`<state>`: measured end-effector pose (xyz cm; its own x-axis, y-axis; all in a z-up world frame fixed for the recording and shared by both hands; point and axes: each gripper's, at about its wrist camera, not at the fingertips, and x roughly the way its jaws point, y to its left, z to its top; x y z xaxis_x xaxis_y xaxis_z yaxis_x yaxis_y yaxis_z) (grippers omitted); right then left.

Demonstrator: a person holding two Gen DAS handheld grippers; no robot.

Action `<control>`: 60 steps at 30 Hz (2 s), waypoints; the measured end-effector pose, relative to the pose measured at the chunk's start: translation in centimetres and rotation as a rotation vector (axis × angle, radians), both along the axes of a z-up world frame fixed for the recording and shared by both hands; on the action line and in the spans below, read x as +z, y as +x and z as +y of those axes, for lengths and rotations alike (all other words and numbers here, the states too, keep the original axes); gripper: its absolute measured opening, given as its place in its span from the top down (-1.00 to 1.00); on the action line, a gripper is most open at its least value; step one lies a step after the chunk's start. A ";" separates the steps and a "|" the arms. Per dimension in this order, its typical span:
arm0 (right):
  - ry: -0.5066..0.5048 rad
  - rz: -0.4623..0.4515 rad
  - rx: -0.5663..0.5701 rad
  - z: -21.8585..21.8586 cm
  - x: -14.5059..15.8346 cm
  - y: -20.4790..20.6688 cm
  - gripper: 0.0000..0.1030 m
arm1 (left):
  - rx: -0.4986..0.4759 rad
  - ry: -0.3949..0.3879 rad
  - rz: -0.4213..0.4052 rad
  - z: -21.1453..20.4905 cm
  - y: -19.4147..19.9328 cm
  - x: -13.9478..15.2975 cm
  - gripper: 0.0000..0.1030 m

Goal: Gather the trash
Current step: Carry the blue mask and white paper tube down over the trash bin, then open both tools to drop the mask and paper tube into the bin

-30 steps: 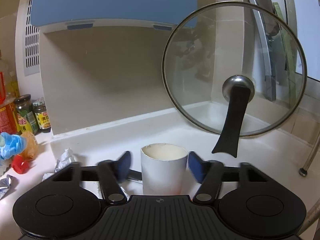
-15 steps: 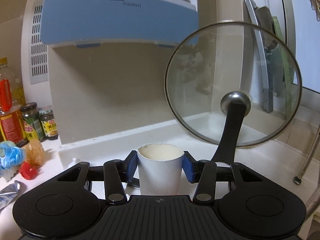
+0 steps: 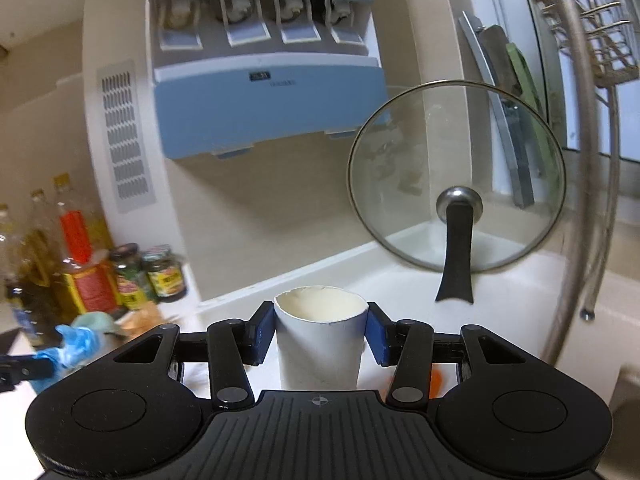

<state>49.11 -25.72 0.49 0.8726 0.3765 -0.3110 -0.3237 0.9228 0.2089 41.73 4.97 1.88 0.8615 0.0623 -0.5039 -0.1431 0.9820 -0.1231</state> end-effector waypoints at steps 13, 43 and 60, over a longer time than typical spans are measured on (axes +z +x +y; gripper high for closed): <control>0.076 0.071 0.108 3.1 0.4 -13.1 0.06 | -0.066 -0.046 0.016 1.8 -11.3 -0.8 0.78; -0.089 0.412 0.299 9.9 -16.4 -19.3 0.06 | 0.098 -0.227 0.408 2.5 -19.8 -16.4 0.78; -0.108 0.440 0.332 10.8 -22.1 -16.6 0.06 | 0.238 -0.294 0.481 1.8 -16.7 -24.6 0.70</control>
<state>32.48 -14.92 -21.60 0.4918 0.5544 -0.6714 -0.5041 0.8100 0.2995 24.99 6.75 -22.76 0.5131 0.0242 -0.8580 -0.4610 0.8510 -0.2517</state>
